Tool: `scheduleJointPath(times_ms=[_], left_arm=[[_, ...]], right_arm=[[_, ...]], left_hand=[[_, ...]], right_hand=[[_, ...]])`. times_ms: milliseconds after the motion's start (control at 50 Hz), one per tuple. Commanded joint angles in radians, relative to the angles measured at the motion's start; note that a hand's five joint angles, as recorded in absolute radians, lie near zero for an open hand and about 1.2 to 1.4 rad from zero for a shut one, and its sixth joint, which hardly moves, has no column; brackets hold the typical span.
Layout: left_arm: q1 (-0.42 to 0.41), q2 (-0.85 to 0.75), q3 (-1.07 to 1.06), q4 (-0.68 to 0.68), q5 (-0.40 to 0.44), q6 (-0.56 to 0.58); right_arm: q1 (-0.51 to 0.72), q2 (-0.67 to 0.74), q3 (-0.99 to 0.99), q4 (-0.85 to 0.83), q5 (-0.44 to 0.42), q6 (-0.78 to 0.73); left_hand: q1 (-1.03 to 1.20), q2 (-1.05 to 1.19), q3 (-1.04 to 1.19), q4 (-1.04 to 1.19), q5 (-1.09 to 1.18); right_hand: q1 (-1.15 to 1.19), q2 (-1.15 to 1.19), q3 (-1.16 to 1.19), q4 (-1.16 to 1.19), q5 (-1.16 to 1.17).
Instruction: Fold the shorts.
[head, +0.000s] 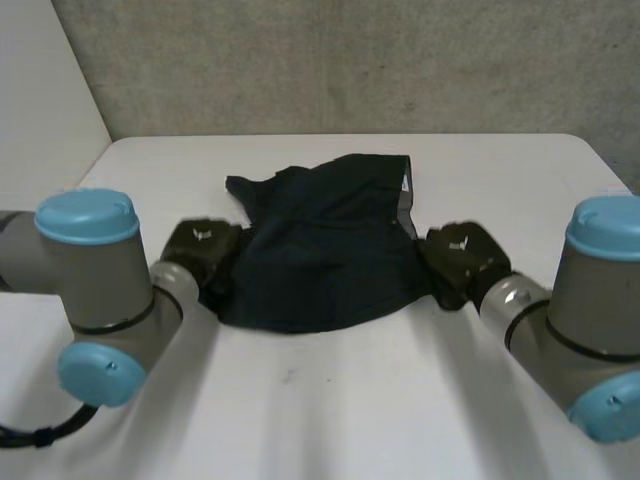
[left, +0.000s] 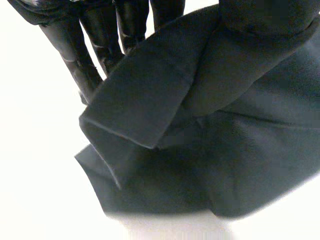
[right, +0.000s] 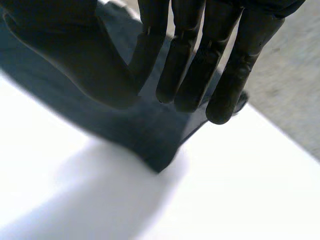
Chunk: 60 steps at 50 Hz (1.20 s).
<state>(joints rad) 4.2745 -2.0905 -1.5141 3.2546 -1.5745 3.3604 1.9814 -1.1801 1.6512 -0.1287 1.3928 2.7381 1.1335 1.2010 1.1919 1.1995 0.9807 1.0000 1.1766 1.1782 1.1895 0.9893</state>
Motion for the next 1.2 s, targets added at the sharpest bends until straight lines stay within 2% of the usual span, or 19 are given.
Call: scheduleJointPath(times_ms=[20, 40, 60, 80, 160, 220, 240, 320, 420, 520, 600, 660, 760, 920, 1200], left_arm=[[0.002, 0.06, -0.012, -0.119, -0.001, 0.002], [0.002, 0.061, -0.012, -0.119, -0.002, 0.002], [0.004, 0.064, -0.014, -0.119, -0.007, 0.002], [0.005, 0.067, -0.014, -0.119, -0.009, 0.002], [0.013, 0.11, -0.023, -0.118, -0.01, -0.006], [0.031, 0.171, -0.046, -0.119, -0.01, -0.01], [0.039, 0.19, -0.057, -0.119, -0.01, -0.01], [0.074, 0.291, -0.132, -0.121, -0.002, -0.012], [0.096, 0.4, -0.245, -0.131, 0.011, -0.009], [0.103, 0.464, -0.356, -0.136, 0.083, -0.006], [0.125, 0.468, -0.417, -0.136, 0.16, -0.001], [0.139, 0.46, -0.446, -0.134, 0.198, 0.001], [0.162, 0.41, -0.456, -0.104, 0.241, 0.001], [0.166, 0.25, -0.344, 0.036, 0.24, 0.001], [0.151, 0.064, -0.127, 0.086, 0.234, -0.006]], right_arm=[[-0.006, -0.049, 0.082, 0.027, -0.049, 0.005], [-0.006, -0.049, 0.088, 0.024, -0.052, 0.006], [-0.007, -0.049, 0.093, 0.021, -0.055, 0.008], [-0.007, -0.049, 0.097, 0.018, -0.058, 0.012], [-0.012, -0.047, 0.108, -0.011, -0.072, 0.032], [-0.022, -0.046, 0.114, -0.066, -0.078, 0.048], [-0.029, -0.046, 0.114, -0.075, -0.08, 0.048], [-0.091, -0.046, 0.099, -0.091, -0.083, 0.049], [-0.127, 0.005, 0.072, -0.086, -0.133, 0.046], [-0.134, 0.046, 0.05, -0.085, -0.166, 0.048], [-0.138, 0.059, 0.042, -0.083, -0.169, 0.049], [-0.136, 0.057, 0.045, -0.081, -0.169, 0.049], [-0.133, 0.053, 0.055, -0.081, -0.172, 0.049], [-0.128, 0.06, 0.064, -0.08, -0.172, 0.046], [-0.115, 0.063, 0.07, -0.086, -0.173, 0.037]], left_hand=[[-0.357, -0.424, -0.415, -0.423, -0.379], [-0.566, -0.633, -0.624, -0.632, -0.587], [-0.876, -0.943, -0.934, -0.942, -0.898], [-0.959, -1.026, -1.017, -1.025, -0.981], [-0.959, -1.026, -1.017, -1.025, -0.981], [-0.959, -1.026, -1.017, -1.025, -0.981], [-0.955, -1.023, -1.014, -1.021, -0.977], [-0.938, -1.005, -0.996, -1.004, -0.959], [-0.856, -0.923, -0.914, -0.922, -0.877], [-0.565, -0.633, -0.624, -0.631, -0.587], [-0.468, -0.536, -0.527, -0.534, -0.49], [-0.424, -0.491, -0.482, -0.49, -0.446], [-0.488, -0.556, -0.546, -0.554, -0.51], [-0.556, -0.623, -0.614, -0.622, -0.578], [-0.55, -0.618, -0.608, -0.616, -0.572]], right_hand=[[0.396, 0.22, 0.218, 0.207, 0.232], [0.396, 0.22, 0.218, 0.207, 0.232], [0.396, 0.22, 0.218, 0.207, 0.232], [0.396, 0.22, 0.218, 0.207, 0.232], [0.396, 0.22, 0.218, 0.207, 0.232], [-0.053, -0.23, -0.232, -0.243, -0.217], [-0.136, -0.313, -0.314, -0.326, -0.3], [-0.149, -0.325, -0.327, -0.338, -0.313], [-0.137, -0.314, -0.315, -0.327, -0.301], [-0.137, -0.314, -0.315, -0.327, -0.301], [-0.137, -0.314, -0.315, -0.327, -0.301], [-0.137, -0.314, -0.315, -0.327, -0.301], [-0.137, -0.314, -0.315, -0.327, -0.301], [-0.134, -0.311, -0.312, -0.324, -0.298], [-0.134, -0.311, -0.312, -0.324, -0.298]])
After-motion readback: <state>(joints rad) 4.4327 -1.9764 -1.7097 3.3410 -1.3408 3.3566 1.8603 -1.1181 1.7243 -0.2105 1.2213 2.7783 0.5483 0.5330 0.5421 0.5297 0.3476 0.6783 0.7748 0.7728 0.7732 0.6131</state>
